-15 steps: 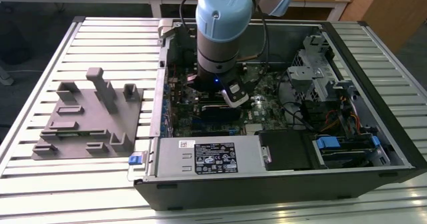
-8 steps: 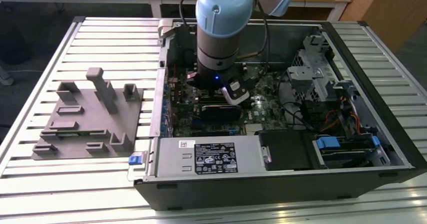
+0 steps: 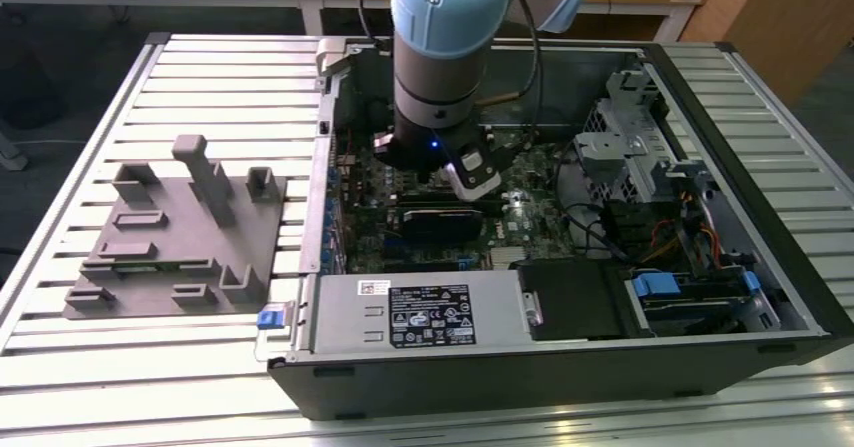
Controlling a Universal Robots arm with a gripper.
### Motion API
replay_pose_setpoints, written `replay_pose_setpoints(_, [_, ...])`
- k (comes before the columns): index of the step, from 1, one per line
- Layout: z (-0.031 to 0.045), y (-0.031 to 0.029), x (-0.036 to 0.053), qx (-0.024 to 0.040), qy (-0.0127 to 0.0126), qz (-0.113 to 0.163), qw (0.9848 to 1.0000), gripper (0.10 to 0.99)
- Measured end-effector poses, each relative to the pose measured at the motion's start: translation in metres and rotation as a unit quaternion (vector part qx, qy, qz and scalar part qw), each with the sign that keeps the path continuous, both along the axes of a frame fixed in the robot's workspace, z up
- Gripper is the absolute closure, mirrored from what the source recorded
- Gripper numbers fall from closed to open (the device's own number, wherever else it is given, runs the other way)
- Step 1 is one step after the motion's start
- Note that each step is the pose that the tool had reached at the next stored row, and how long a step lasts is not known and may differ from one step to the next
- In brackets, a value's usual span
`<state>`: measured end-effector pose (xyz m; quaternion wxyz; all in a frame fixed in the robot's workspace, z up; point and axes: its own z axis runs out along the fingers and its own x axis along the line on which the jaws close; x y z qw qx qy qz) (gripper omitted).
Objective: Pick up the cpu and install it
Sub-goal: 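Install the second cpu locking lever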
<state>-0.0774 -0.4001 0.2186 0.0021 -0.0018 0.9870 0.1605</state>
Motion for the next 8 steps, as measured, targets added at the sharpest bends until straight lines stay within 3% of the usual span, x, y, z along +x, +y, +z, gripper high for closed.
replay_pose_setpoints(1, [0.0095, 0.0003, 0.0, 0.0017, 0.0, 0.0, 1.0, 0.98])
replay_pose_setpoints(8, [0.0217, 0.0017, 0.0, 0.0031, 0.0, 0.0, 1.0, 0.98])
